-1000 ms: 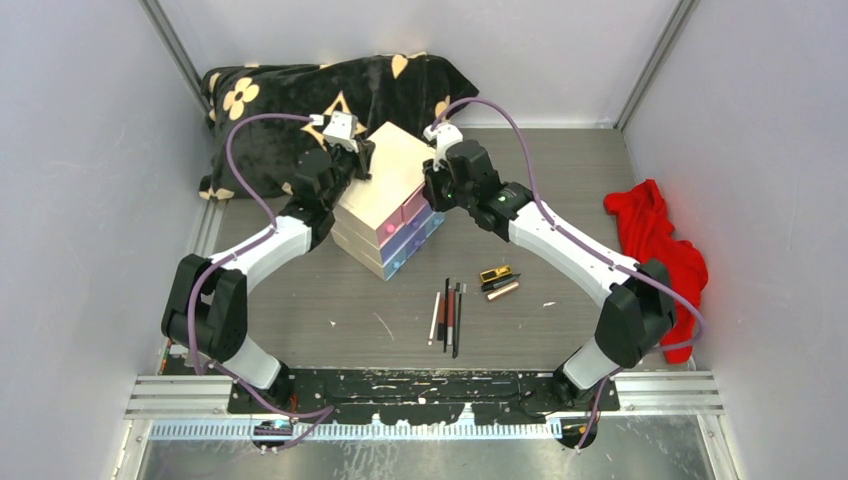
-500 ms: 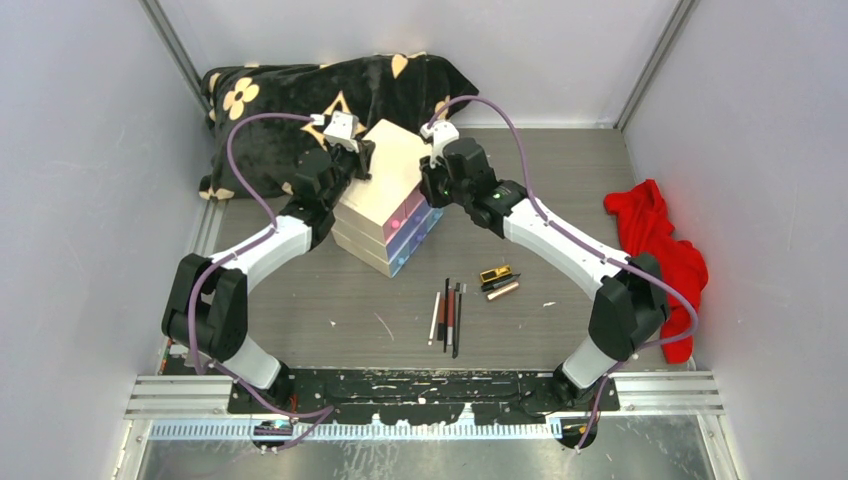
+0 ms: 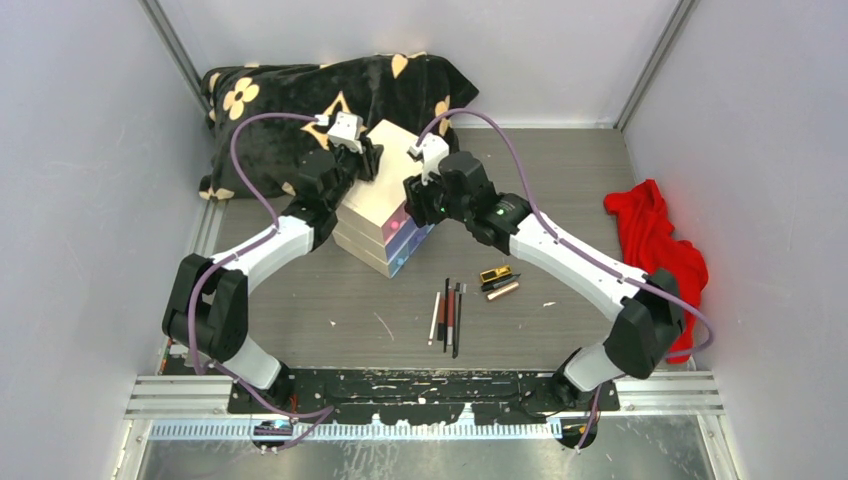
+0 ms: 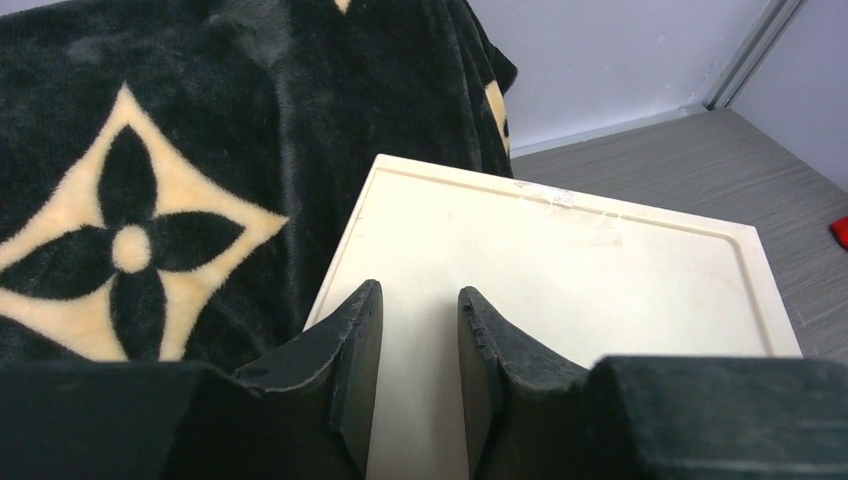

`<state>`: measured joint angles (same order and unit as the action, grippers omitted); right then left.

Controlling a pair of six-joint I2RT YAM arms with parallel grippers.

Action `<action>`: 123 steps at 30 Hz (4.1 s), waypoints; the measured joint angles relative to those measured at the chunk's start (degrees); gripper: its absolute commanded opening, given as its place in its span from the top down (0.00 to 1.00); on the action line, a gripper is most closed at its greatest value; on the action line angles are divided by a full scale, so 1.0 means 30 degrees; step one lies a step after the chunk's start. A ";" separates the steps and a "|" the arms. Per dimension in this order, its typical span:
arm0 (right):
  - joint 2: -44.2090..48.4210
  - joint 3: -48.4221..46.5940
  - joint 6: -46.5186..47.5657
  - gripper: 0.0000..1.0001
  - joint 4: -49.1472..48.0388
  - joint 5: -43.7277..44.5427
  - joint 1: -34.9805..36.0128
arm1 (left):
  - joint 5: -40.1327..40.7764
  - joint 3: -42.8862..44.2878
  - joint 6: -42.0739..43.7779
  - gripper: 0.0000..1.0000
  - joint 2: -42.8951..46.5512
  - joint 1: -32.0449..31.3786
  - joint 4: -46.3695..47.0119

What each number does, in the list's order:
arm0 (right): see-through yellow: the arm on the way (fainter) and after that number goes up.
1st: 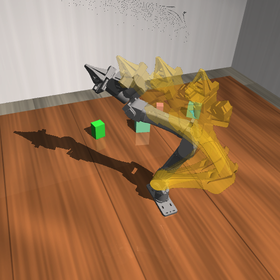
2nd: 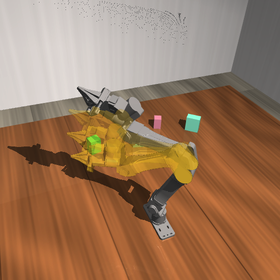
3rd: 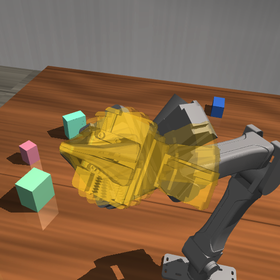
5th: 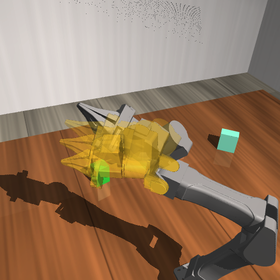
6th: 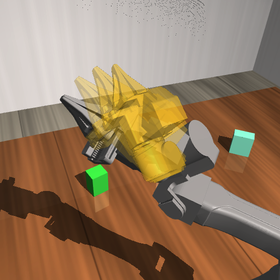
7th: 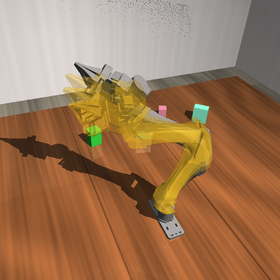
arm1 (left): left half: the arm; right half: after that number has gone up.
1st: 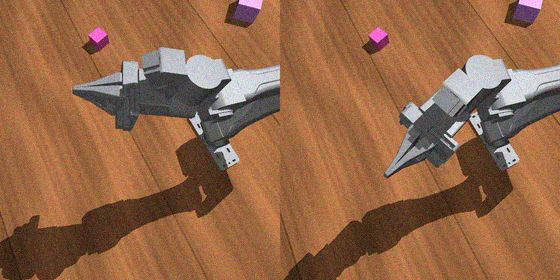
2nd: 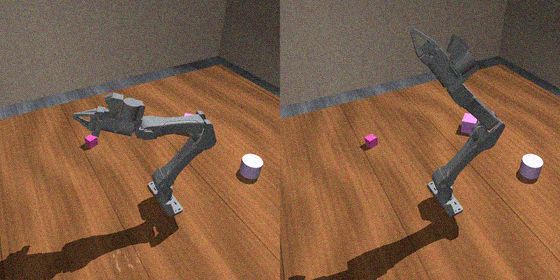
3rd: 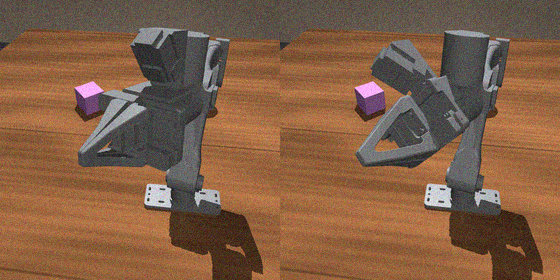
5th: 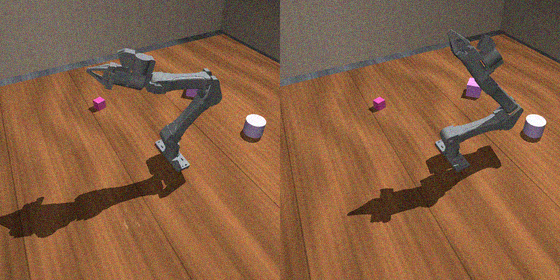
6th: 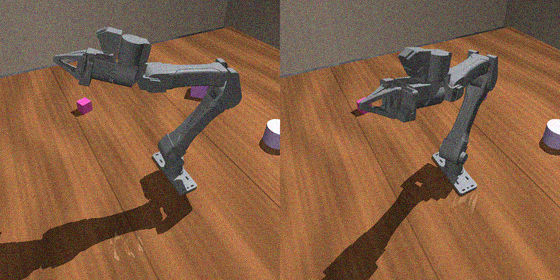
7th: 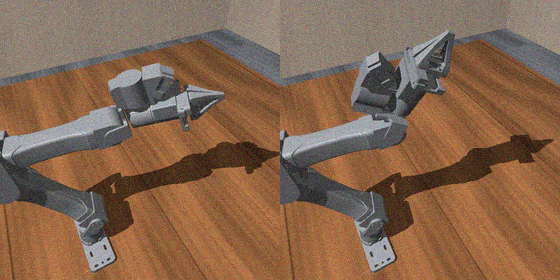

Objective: Organize the makeup
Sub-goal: Open the drawer in the storage box.

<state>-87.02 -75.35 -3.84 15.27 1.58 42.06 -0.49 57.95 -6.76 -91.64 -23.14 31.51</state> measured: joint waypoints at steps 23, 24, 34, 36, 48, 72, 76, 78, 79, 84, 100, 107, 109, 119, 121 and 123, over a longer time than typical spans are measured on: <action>0.0459 -0.0219 0.1195 0.41 0.2441 -0.3053 0.0750 | 0.0000 0.0124 0.0153 0.58 -0.0015 -0.0175 -0.0240; 0.0262 -0.0306 0.1202 0.41 0.2463 -0.3082 0.0750 | -0.0007 0.0124 0.0153 0.57 -0.0015 -0.0182 -0.0240; -0.0568 -0.0984 0.1239 0.41 0.2477 -0.3577 0.0838 | -0.0015 0.0182 0.0364 0.54 -0.0087 -0.0270 -0.0233; -0.0787 -0.1253 0.1231 0.41 0.2382 -0.3679 0.0889 | -0.0007 0.0197 0.0379 0.54 -0.0095 -0.0270 -0.0240; -0.1770 -0.1712 0.1202 0.48 0.2288 -0.3854 0.1362 | -0.0015 0.0204 0.0408 0.54 -0.0102 -0.0270 -0.0240; -0.1851 -0.1902 0.0882 0.92 0.2652 -0.2557 0.1559 | 0.0124 0.0270 0.0415 0.53 -0.0124 -0.0291 -0.0342; -0.1333 -0.1355 0.0882 0.92 0.2623 -0.2361 0.1588 | 0.0189 0.0408 0.0408 0.53 -0.0262 -0.0299 -0.0342; -0.0823 -0.0867 0.0889 0.92 0.2674 -0.2237 0.1588 | 0.0233 0.0474 0.0408 0.53 -0.0335 -0.0299 -0.0342; -0.0590 -0.0670 0.0889 0.92 0.2754 -0.2178 0.1588 | 0.0248 0.0495 0.0408 0.53 -0.0357 -0.0299 -0.0335; 0.0189 0.0029 0.0889 0.92 0.3009 -0.1982 0.1588 | 0.0299 0.0532 0.0408 0.52 -0.0393 -0.0299 -0.0335; 0.2280 0.1734 0.0889 0.92 0.3519 -0.1020 0.1676 | 0.0335 0.0532 0.0408 0.52 -0.0393 -0.0306 -0.0335; 0.3767 0.2827 0.0787 0.92 0.3993 -0.0306 0.1712 | 0.0342 0.0532 0.0408 0.52 -0.0393 -0.0306 -0.0335; 0.4328 0.3206 0.0729 0.92 0.4218 0.0036 0.1734 | 0.0342 0.0532 0.0408 0.52 -0.0393 -0.0306 -0.0335; 0.6156 0.4306 0.0532 0.92 0.4685 0.1282 0.1749 | 0.0342 0.0532 0.0415 0.52 -0.0393 -0.0328 -0.0335; 0.6324 0.4546 0.0452 0.92 0.4656 0.1588 0.1756 | 0.0342 0.0532 0.0415 0.52 -0.0393 -0.0328 -0.0335; 0.6390 0.4699 0.0379 0.87 0.4605 0.1872 0.1749 | 0.0342 0.0532 0.0415 0.52 -0.0393 -0.0357 -0.0342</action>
<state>-67.85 -61.25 -2.70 29.08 7.20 47.31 0.54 59.55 -5.52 -92.82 -24.21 30.48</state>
